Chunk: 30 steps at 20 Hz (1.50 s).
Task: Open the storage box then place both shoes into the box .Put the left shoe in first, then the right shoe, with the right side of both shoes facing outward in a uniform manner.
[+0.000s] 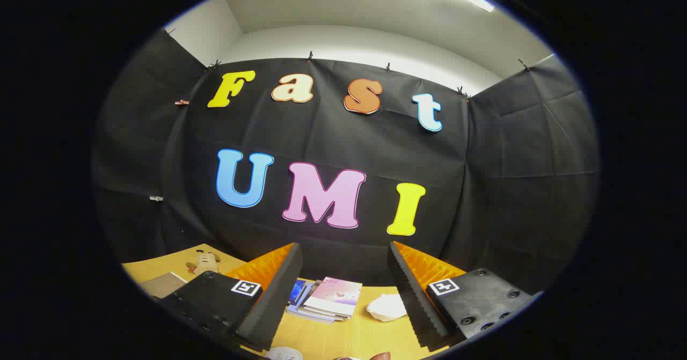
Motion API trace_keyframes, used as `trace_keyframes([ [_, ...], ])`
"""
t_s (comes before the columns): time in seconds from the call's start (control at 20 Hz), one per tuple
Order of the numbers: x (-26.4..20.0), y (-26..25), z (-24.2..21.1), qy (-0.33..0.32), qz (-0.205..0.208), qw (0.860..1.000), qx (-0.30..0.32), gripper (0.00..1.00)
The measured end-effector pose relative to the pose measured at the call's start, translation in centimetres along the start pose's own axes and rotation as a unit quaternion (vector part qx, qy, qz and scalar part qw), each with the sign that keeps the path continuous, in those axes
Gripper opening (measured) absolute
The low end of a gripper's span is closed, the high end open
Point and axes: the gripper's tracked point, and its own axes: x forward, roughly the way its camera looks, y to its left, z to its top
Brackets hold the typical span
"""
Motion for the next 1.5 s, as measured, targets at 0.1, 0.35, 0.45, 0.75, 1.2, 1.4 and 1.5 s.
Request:
trace_keyframes([
  [0.1,0.1,0.2,-0.1,0.0,0.004,1.0,-0.002,0.97],
  [0.35,0.4,0.7,-0.2,-0.001,0.015,1.0,-0.004,0.97],
  [0.45,0.2,1.0,-0.1,-0.003,0.023,1.0,-0.002,0.97],
  [0.75,0.5,1.2,0.0,-0.009,0.03,0.999,-0.007,0.97],
  [1.2,0.4,2.6,0.7,-0.03,0.055,0.998,-0.01,0.97],
  [1.4,0.4,5.9,-1.1,-0.001,0.123,0.992,0.018,0.97],
  [1.5,-0.3,8.7,-3.3,0.045,0.199,0.978,0.043,0.96],
])
